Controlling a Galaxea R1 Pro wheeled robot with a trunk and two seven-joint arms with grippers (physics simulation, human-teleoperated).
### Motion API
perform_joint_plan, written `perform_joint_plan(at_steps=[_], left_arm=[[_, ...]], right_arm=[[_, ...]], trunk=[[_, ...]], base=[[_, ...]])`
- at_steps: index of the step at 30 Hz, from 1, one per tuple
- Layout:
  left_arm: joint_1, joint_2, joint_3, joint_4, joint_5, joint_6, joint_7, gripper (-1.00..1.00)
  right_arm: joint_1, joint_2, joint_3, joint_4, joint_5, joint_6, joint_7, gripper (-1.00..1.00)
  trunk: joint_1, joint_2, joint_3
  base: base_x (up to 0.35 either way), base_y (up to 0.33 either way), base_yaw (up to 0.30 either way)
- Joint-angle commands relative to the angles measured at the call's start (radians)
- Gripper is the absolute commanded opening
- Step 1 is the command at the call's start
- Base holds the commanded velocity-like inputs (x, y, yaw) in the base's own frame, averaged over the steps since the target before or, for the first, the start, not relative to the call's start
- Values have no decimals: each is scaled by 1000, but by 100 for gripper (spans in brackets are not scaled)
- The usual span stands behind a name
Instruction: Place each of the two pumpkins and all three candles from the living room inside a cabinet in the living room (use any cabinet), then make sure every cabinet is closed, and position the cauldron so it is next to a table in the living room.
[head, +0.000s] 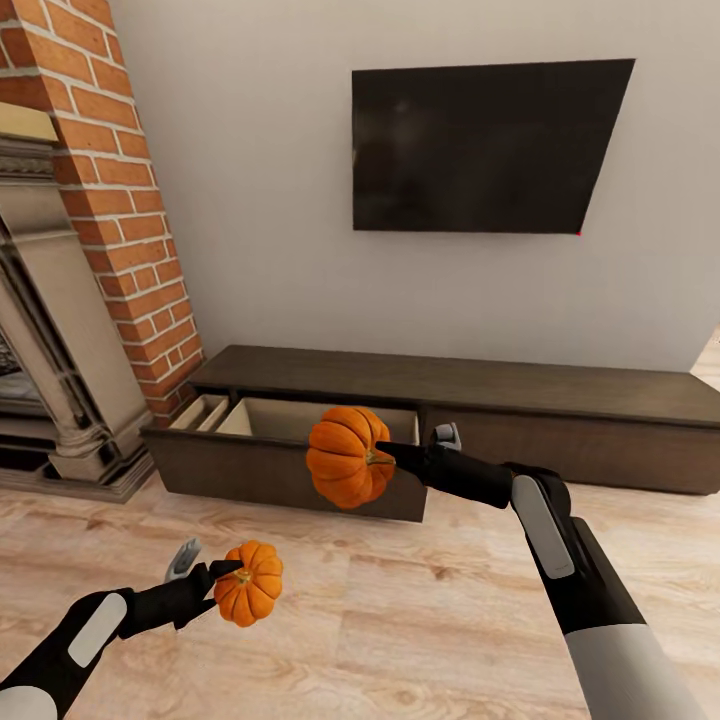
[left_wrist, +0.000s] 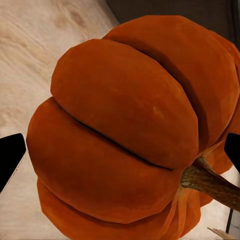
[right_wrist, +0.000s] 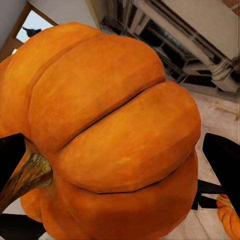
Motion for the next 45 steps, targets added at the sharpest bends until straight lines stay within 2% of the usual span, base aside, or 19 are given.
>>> perform_joint_plan(at_steps=[1, 20, 23, 28, 34, 45], left_arm=[[-1, 0, 4, 0, 10, 9, -1, -100], [-1, 1, 5, 1, 11, 9, -1, -100], [-1, 0, 27, 1, 11, 15, -1, -100], [-1, -1, 86, -4, 6, 121, -1, -100], [-1, 1, 102, -5, 5, 148, -1, -100], [-1, 1, 104, -5, 4, 156, -1, -100]], right_arm=[[-1, 0, 0, 0, -13, 9, 2, -100], [-1, 0, 0, 0, -13, 9, 2, -100], [-1, 0, 0, 0, -13, 9, 2, -100], [-1, 0, 1, 0, -13, 9, 2, -100], [-1, 0, 1, 0, -13, 8, 6, -100], [-1, 0, 1, 1, -2, 7, 6, -100]], trunk=[[0, 0, -1], [0, 0, -1], [0, 0, -1], [0, 0, -1], [-23, 42, 18], [-65, 119, 52]], base=[[265, 248, -158], [253, 255, -27], [227, 208, 0], [69, 50, 0], [7, 5, 0], [0, 0, 0]])
